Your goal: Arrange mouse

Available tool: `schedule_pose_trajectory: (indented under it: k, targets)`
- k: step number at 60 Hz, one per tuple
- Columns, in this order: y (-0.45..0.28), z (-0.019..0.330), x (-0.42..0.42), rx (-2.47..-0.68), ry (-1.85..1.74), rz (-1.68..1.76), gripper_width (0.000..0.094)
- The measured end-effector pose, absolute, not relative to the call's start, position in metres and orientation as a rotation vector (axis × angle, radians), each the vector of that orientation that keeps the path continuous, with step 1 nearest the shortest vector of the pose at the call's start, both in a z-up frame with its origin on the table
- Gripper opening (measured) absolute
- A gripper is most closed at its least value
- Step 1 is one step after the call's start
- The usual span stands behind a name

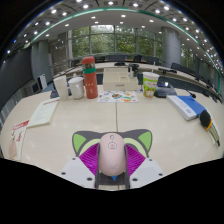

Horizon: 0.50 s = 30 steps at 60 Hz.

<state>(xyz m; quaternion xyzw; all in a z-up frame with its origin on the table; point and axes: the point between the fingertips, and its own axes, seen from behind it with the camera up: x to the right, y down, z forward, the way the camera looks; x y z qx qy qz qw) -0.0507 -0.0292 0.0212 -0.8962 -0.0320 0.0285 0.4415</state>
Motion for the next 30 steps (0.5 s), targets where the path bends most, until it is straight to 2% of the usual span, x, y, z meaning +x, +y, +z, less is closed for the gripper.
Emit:
schedule_pose_trajectory:
  k: [6,10,12,14,15,17,21,30]
  targets:
    - [-0.030,-0.012,-0.047,-2.294,-0.052,0.086,0.0459]
    - [-0.028,-0.004,-0.047,-2.274,-0.084,0.074,0.0524]
    - [-0.031,-0.004,-0.050,-2.281,-0.112,0.074,0.0649]
    - [-0.034,-0.003,-0.052,-2.294,-0.127,0.076,0.0833]
    - [-0.036,-0.003,-0.053,-2.299,-0.131,0.078,0.0865]
    - [-0.040,0.000,-0.053,-2.305,-0.132,0.081,0.0829]
    - [-0.049,0.013,-0.051,-2.299,-0.126,0.071,0.0862]
    - [-0.084,0.062,-0.050,-2.262,-0.123,0.036,0.0852]
